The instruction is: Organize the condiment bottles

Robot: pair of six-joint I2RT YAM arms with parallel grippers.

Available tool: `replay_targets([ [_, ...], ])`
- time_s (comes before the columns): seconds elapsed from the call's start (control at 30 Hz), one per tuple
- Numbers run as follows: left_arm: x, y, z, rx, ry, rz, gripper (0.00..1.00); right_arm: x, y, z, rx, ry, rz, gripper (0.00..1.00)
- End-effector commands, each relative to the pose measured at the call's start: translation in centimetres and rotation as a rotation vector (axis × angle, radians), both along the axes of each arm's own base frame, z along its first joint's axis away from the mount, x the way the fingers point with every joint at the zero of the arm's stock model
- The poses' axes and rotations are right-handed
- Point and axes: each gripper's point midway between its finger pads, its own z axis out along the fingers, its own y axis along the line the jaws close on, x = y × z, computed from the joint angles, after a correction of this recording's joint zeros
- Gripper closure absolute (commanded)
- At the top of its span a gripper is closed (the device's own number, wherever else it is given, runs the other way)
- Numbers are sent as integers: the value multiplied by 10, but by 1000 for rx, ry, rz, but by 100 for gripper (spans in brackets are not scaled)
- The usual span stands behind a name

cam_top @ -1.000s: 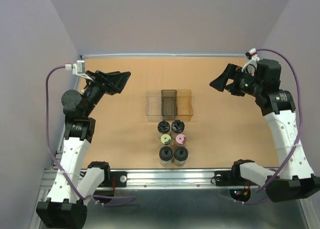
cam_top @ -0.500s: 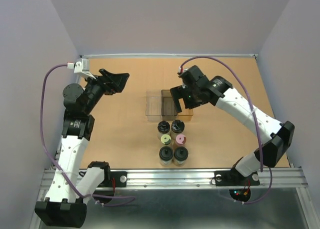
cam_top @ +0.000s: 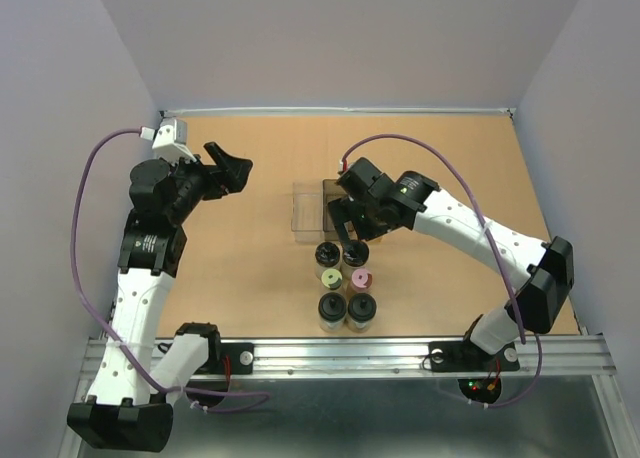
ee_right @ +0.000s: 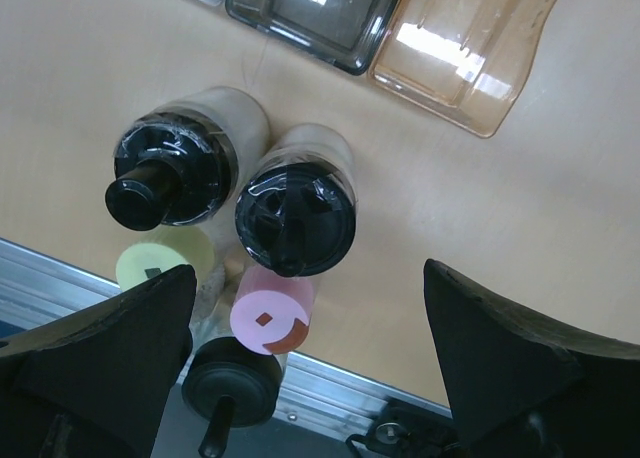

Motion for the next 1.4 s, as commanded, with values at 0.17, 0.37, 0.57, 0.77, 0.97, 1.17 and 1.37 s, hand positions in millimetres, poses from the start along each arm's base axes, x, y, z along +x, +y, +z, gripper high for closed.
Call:
replay_targets([
  [0.17,-4,10,2,74,-25,39,1,-1,18,-29,-3,0,-4,0],
  [0.37,-5,12,-4,81,-11,47,1,4,15,-49,-38,-3,-35,4],
  [0.57,-7,15,-6,94,-7,57,1,4,11,-64,-59,5,-56,13],
  [0.77,-6,14,-9,93,3,52,1,-3,19,-79,-35,48,-35,14],
  [0.97,-6,14,-12,93,8,54,1,1,17,-86,-45,36,-62,20],
  [1.17,-7,14,-17,94,17,52,1,8,16,-80,-40,-5,-84,46],
  [1.37,-7,15,-16,95,14,55,1,1,5,-47,19,-49,-100,79],
])
